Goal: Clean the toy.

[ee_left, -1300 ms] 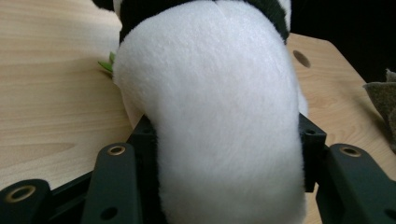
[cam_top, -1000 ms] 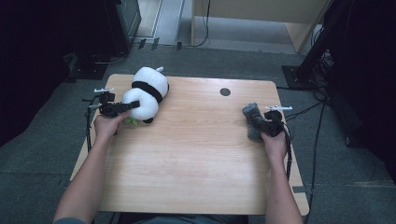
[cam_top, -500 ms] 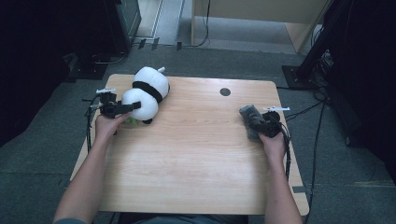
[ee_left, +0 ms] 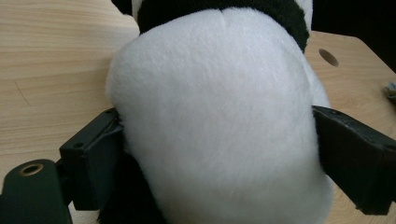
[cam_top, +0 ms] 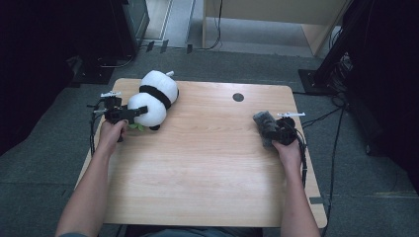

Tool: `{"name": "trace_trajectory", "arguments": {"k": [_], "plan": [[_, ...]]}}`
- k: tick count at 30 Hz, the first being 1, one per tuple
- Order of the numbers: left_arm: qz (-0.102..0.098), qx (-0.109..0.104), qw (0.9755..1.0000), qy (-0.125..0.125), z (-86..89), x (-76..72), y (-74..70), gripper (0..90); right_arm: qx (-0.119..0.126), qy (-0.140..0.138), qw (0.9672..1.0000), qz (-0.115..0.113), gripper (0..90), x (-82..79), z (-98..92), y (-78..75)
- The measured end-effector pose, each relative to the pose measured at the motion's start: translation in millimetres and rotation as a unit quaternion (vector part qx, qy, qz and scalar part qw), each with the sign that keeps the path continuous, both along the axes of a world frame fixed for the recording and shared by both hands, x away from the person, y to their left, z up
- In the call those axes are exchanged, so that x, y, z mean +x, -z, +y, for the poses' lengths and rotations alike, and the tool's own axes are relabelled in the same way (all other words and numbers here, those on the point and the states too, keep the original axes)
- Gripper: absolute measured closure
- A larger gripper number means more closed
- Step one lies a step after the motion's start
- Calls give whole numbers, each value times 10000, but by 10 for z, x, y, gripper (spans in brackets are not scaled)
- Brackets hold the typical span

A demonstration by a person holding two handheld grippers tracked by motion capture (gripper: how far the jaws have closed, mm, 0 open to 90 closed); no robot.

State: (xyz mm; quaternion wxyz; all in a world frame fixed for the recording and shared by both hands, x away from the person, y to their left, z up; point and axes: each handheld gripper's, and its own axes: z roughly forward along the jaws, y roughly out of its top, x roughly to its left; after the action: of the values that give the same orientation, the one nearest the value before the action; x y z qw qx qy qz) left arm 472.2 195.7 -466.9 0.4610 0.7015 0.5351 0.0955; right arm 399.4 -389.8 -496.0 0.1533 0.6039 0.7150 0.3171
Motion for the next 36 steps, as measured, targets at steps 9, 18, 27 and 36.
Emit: {"name": "trace_trajectory", "arguments": {"k": [9,18,27,36], "plan": [[-249,308,9992,-63,-67,-82,-121,0,-13,27,10000,-51,303,-37,12,-77],[-334,340,9988,149,-138,-198,-275,0,114,24,9996,-255,245,-121,45,-238],[-554,378,9962,552,-295,-384,-438,0,167,-157,9990,-384,266,-266,193,-384],[-665,410,9916,1034,-542,-527,-486,0,128,-521,9972,-517,280,-403,440,-462]]}}
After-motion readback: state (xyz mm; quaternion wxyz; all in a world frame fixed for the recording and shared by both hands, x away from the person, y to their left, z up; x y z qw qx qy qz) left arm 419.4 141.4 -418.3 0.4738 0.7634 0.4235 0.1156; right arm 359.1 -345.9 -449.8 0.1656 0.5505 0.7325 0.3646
